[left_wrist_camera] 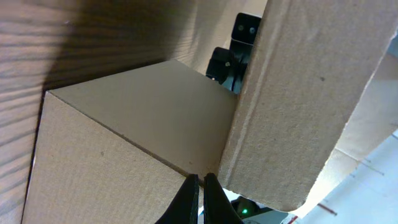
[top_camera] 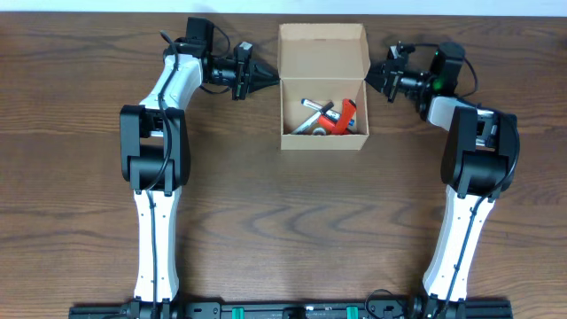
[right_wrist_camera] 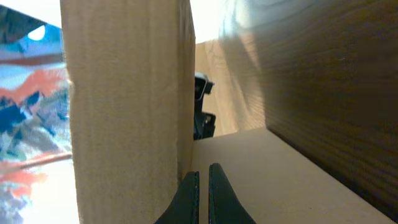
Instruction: Pack container
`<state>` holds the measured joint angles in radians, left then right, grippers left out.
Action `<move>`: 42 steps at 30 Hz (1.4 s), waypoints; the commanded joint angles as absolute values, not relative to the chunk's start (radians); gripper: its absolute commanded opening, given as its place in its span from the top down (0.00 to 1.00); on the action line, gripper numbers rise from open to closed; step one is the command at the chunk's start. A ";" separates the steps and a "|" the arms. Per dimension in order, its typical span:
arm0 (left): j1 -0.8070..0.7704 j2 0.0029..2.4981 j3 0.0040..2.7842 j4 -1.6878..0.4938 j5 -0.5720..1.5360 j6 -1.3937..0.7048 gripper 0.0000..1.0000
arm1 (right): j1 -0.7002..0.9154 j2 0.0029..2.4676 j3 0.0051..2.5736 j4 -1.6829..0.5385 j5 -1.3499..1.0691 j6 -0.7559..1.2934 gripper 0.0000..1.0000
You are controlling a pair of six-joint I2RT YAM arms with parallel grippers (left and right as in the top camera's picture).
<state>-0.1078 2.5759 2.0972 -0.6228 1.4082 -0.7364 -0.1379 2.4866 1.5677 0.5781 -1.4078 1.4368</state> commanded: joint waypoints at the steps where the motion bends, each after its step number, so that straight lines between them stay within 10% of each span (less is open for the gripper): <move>1: -0.112 2.592 2.109 -0.593 1.458 -0.738 0.94 | -0.127 2.499 1.584 0.597 -1.482 1.448 0.99; 42: -0.111 2.592 2.109 -0.541 1.468 -0.767 0.94 | -0.139 2.499 1.637 0.596 -1.505 1.455 0.99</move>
